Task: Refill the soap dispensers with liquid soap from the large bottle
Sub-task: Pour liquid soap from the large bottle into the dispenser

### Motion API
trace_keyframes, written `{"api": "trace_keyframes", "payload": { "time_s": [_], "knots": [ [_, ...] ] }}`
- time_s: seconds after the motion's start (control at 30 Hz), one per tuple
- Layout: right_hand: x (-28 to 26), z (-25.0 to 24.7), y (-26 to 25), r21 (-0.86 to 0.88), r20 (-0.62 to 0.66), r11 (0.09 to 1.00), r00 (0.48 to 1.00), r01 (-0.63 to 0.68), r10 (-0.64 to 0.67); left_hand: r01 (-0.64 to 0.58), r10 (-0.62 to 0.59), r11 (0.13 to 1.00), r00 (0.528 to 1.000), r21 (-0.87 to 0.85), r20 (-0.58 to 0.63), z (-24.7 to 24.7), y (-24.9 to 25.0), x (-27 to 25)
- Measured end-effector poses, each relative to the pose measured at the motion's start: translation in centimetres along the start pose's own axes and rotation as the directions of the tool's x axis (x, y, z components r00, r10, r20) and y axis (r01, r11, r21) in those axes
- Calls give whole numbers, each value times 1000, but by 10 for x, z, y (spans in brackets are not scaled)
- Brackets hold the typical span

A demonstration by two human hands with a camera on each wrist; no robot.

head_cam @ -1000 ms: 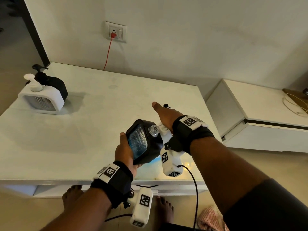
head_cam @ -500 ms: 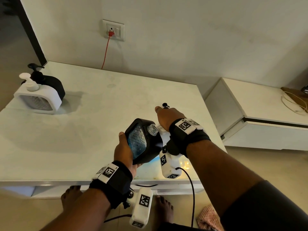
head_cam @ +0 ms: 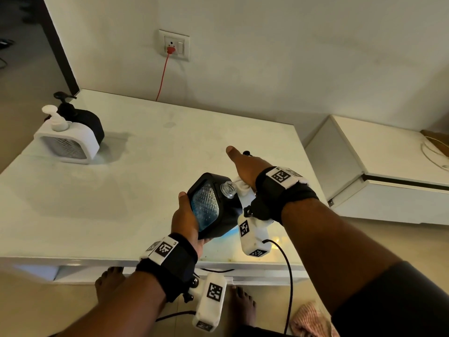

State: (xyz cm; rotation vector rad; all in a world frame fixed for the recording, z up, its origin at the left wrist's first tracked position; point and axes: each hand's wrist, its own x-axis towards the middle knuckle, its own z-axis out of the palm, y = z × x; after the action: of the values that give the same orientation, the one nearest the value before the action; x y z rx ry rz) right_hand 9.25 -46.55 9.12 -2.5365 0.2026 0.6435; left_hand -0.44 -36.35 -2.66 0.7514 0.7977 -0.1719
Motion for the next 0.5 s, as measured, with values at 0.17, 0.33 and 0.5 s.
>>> {"api": "trace_keyframes", "payload": {
  "time_s": [0.17,0.33,0.5],
  "knots": [
    [14,6,6,-1,-31,1000,999,-22,22,3,-3,1000,1000,3,8,-1,0,1],
    [19,11,10,-46,-100,998,995,-33,28,9,-9,1000,1000,1,3,-1,0,2],
    [21,13,12,-63,-114,998,993,-16,9,1,-1,1000,1000,18,6,1,0,2]
  ]
}}
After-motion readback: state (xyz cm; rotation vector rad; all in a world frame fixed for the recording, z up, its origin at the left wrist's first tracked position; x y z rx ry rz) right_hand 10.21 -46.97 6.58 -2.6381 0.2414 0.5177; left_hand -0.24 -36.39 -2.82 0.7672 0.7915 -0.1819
